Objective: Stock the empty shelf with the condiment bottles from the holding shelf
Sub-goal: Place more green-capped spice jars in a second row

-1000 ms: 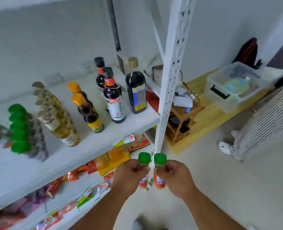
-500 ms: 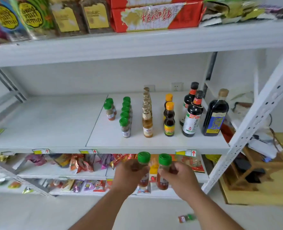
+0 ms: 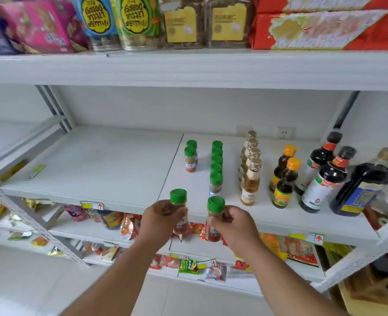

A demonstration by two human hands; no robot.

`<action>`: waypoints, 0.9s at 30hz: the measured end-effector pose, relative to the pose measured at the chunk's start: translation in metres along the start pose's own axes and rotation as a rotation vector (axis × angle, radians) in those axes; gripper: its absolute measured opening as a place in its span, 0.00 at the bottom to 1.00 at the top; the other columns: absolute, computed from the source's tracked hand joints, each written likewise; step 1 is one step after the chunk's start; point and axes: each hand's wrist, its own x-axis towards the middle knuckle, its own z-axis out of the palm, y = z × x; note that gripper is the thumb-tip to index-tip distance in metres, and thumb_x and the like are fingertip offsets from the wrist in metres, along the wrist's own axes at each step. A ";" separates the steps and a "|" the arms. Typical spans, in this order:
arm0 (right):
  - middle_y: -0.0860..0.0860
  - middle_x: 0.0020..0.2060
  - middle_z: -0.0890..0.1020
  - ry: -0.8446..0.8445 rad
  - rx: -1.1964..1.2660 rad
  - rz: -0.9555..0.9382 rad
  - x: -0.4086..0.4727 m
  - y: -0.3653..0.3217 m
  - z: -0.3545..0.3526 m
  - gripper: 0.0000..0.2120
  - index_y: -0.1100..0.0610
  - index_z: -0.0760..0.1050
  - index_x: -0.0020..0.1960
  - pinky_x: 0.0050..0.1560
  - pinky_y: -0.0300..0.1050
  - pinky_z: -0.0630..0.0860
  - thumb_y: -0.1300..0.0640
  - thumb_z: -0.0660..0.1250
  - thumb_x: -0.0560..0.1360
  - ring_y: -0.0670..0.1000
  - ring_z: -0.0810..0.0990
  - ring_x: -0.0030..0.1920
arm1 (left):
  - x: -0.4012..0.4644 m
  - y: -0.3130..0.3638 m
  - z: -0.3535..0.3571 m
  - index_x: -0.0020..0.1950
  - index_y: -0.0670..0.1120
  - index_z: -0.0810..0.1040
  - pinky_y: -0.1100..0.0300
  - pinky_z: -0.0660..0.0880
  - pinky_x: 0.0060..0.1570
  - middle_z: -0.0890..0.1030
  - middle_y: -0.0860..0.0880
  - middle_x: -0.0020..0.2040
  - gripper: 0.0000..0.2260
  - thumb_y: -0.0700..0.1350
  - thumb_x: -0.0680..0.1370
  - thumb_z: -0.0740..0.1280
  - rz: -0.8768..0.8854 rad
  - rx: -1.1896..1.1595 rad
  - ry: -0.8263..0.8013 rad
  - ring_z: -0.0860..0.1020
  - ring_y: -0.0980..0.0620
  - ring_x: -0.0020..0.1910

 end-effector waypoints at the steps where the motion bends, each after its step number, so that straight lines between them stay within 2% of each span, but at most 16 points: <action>1: 0.43 0.44 0.86 0.009 0.003 0.002 0.009 -0.006 0.012 0.08 0.49 0.81 0.49 0.42 0.40 0.75 0.49 0.76 0.73 0.45 0.83 0.47 | 0.015 -0.004 -0.010 0.48 0.58 0.81 0.68 0.74 0.35 0.85 0.60 0.43 0.05 0.55 0.76 0.75 0.007 -0.005 -0.004 0.83 0.60 0.43; 5: 0.43 0.41 0.86 0.050 0.015 0.007 0.043 -0.026 0.055 0.06 0.50 0.82 0.47 0.44 0.42 0.76 0.52 0.78 0.72 0.45 0.83 0.45 | 0.071 -0.025 -0.040 0.54 0.53 0.83 0.66 0.74 0.40 0.85 0.59 0.44 0.10 0.54 0.75 0.76 0.035 -0.042 -0.003 0.82 0.62 0.45; 9: 0.42 0.41 0.86 0.088 0.013 0.023 0.069 -0.037 0.090 0.07 0.50 0.82 0.47 0.48 0.43 0.78 0.53 0.78 0.71 0.44 0.83 0.45 | 0.112 -0.045 -0.057 0.56 0.51 0.82 0.62 0.76 0.47 0.86 0.57 0.48 0.13 0.52 0.74 0.77 0.047 -0.066 -0.029 0.82 0.60 0.48; 16: 0.42 0.43 0.87 0.106 -0.002 0.053 0.111 -0.038 0.122 0.09 0.51 0.82 0.49 0.51 0.44 0.80 0.53 0.78 0.70 0.44 0.85 0.46 | 0.159 -0.070 -0.061 0.53 0.52 0.82 0.66 0.73 0.43 0.85 0.56 0.48 0.12 0.49 0.73 0.78 0.018 -0.051 -0.053 0.82 0.59 0.49; 18: 0.42 0.43 0.87 0.107 -0.006 0.057 0.120 -0.038 0.127 0.09 0.51 0.82 0.49 0.49 0.42 0.80 0.53 0.78 0.70 0.44 0.84 0.46 | 0.168 -0.073 -0.059 0.53 0.52 0.82 0.66 0.72 0.42 0.85 0.57 0.47 0.11 0.48 0.73 0.78 0.014 -0.050 -0.046 0.82 0.59 0.49; 23: 0.40 0.43 0.85 0.107 -0.006 0.069 0.140 -0.038 0.133 0.11 0.50 0.81 0.52 0.40 0.30 0.73 0.54 0.78 0.71 0.38 0.82 0.44 | 0.185 -0.076 -0.057 0.53 0.53 0.81 0.68 0.72 0.42 0.85 0.58 0.47 0.11 0.48 0.73 0.78 -0.003 -0.060 -0.044 0.81 0.63 0.48; 25: 0.40 0.43 0.84 0.114 -0.015 0.070 0.146 -0.035 0.135 0.11 0.49 0.80 0.50 0.39 0.29 0.73 0.55 0.79 0.71 0.38 0.82 0.43 | 0.191 -0.077 -0.056 0.54 0.52 0.81 0.68 0.72 0.42 0.85 0.58 0.47 0.12 0.48 0.73 0.78 0.005 -0.055 -0.056 0.81 0.63 0.48; 27: 0.41 0.42 0.85 0.127 -0.015 0.079 0.149 -0.031 0.137 0.10 0.48 0.79 0.47 0.42 0.32 0.76 0.56 0.79 0.71 0.43 0.83 0.44 | 0.194 -0.080 -0.053 0.53 0.52 0.81 0.70 0.72 0.41 0.84 0.58 0.47 0.12 0.47 0.73 0.78 0.009 -0.057 -0.064 0.81 0.66 0.46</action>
